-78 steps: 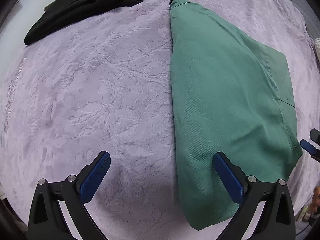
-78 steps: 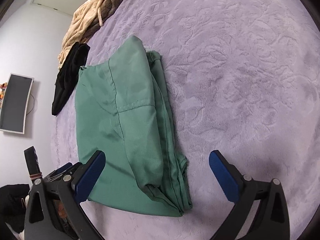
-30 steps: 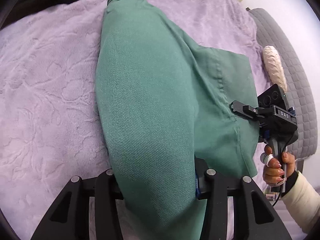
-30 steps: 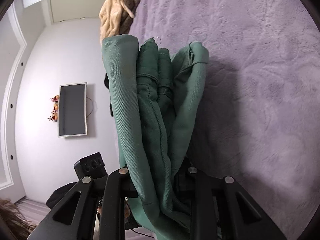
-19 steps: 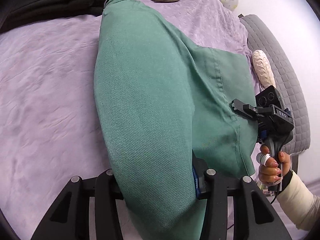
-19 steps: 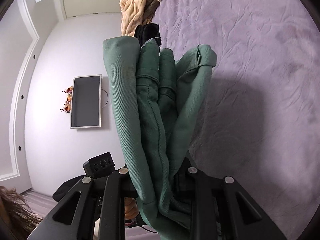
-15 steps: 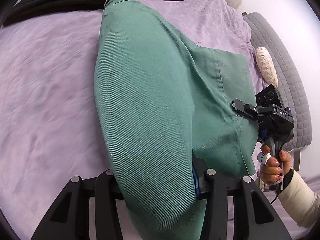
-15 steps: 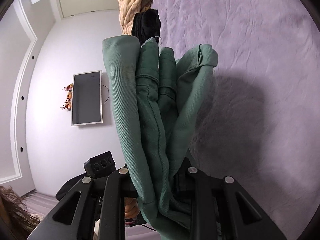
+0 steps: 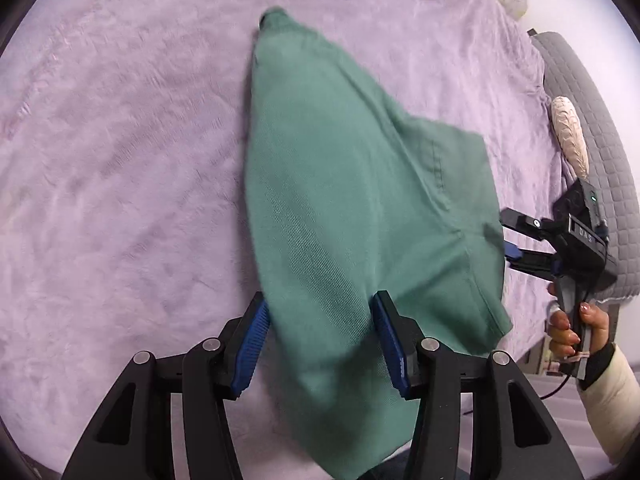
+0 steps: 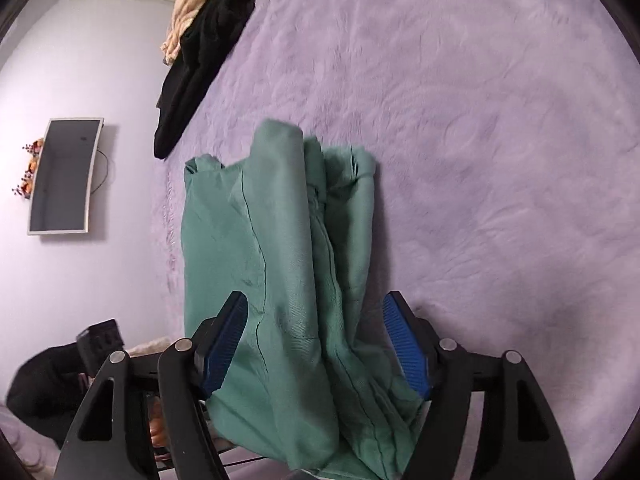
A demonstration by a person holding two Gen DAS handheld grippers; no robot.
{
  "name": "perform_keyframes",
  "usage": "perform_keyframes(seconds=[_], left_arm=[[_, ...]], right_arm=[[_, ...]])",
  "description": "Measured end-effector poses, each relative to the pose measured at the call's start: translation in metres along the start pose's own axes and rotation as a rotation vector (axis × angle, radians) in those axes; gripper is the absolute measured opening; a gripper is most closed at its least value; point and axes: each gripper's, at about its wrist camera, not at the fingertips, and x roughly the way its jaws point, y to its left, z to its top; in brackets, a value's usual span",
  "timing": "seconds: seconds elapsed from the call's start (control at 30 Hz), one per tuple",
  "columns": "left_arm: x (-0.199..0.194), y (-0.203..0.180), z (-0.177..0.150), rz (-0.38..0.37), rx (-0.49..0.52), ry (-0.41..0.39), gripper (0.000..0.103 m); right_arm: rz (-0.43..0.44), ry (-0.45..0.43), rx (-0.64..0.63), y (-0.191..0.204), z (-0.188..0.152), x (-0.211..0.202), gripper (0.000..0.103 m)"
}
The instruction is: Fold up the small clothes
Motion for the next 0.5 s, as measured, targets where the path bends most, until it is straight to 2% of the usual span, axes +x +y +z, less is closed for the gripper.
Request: perform_keyframes(seconds=[0.1, 0.17, 0.2, 0.23, 0.33, 0.37, 0.43, 0.5], left_arm=[[-0.007, -0.003, 0.019, 0.083, 0.032, -0.075, 0.053], [0.001, -0.006, 0.038, 0.120, 0.027, -0.104, 0.053], [0.007, -0.006, 0.048, 0.149, 0.022, -0.121, 0.053], [0.014, -0.004, 0.057, 0.179, 0.022, -0.136, 0.053], [0.030, 0.000, 0.073, 0.242, 0.029, -0.160, 0.053], [0.035, 0.001, 0.076, 0.249, 0.035, -0.162, 0.053], [0.047, -0.002, 0.079, 0.275, 0.046, -0.165, 0.062], [0.052, -0.002, 0.078, 0.289, 0.050, -0.169, 0.071]], right_arm=[[-0.008, -0.050, -0.019, 0.007, 0.011, -0.009, 0.070], [-0.038, -0.031, -0.018, 0.009, 0.018, 0.003, 0.047], [-0.045, -0.005, -0.020, 0.013, 0.023, 0.016, 0.015], [-0.066, 0.006, -0.029, 0.016, 0.025, 0.026, 0.008], [-0.197, -0.040, -0.120, 0.020, 0.034, 0.031, 0.008], [-0.213, -0.039, -0.115, 0.015, 0.039, 0.034, 0.008], [-0.232, -0.024, -0.074, -0.004, 0.049, 0.045, 0.008], [-0.214, -0.009, -0.032, -0.021, 0.047, 0.045, 0.008]])
